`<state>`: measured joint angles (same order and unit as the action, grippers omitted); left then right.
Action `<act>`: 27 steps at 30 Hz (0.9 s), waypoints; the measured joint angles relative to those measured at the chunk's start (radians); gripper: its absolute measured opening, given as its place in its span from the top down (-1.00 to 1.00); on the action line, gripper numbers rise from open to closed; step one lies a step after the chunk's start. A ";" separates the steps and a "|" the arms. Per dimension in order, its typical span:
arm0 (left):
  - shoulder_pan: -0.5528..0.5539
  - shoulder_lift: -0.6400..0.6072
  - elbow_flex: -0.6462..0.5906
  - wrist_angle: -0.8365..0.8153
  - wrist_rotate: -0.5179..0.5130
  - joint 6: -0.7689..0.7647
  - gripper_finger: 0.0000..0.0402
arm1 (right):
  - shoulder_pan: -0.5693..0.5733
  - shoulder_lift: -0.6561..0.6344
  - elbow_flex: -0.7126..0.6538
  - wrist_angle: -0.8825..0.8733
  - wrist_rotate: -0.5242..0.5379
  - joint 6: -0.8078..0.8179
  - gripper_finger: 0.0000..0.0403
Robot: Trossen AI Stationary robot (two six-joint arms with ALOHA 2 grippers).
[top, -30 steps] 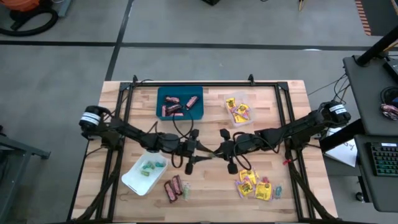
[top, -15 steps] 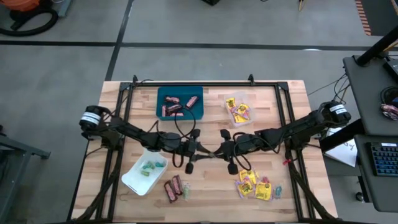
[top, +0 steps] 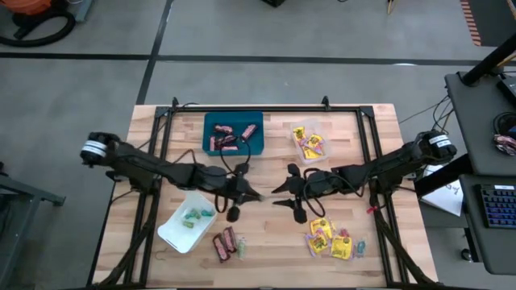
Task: Sort candy
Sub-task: Put the green gummy into the white bin
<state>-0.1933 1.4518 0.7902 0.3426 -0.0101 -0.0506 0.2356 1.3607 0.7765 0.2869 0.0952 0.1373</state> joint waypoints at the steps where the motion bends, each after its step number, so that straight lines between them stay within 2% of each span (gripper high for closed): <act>1: 0.001 -0.033 0.000 -0.074 -0.003 -0.021 0.99 | 0.000 -0.001 0.000 -0.001 0.000 0.005 0.14; 3: 0.001 -0.107 0.005 -0.239 -0.004 -0.081 0.99 | 0.000 -0.001 0.000 -0.003 0.003 0.010 0.08; 7: -0.016 -0.234 0.091 -0.709 -0.003 -0.308 0.99 | 0.000 -0.001 0.000 -0.015 0.013 0.025 0.00; 10: -0.061 -0.275 0.174 -1.065 -0.006 -0.494 0.99 | 0.000 -0.001 0.000 -0.015 0.013 0.028 -0.01; 14: -0.135 -0.282 0.248 -1.355 -0.037 -0.670 0.99 | 0.001 -0.001 0.000 -0.021 0.013 0.028 -0.01; 17: -0.172 -0.262 0.242 -1.476 -0.051 -0.796 0.99 | 0.001 -0.001 0.000 -0.020 0.013 0.028 -0.01; 20: -0.192 -0.246 0.206 -1.495 -0.005 -0.908 0.99 | 0.001 -0.001 0.000 -0.021 0.013 0.028 -0.01; 22: -0.202 -0.225 0.182 -1.494 0.029 -0.949 0.99 | 0.001 -0.001 0.000 -0.021 0.013 0.028 -0.01; 27: -0.210 -0.162 0.139 -1.495 0.038 -0.983 0.97 | 0.001 -0.001 0.000 -0.031 0.011 0.028 -0.01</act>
<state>-0.4030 1.2899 0.9289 -1.1528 0.0277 -1.0336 0.2367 1.3598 0.7765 0.2557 0.1066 0.1658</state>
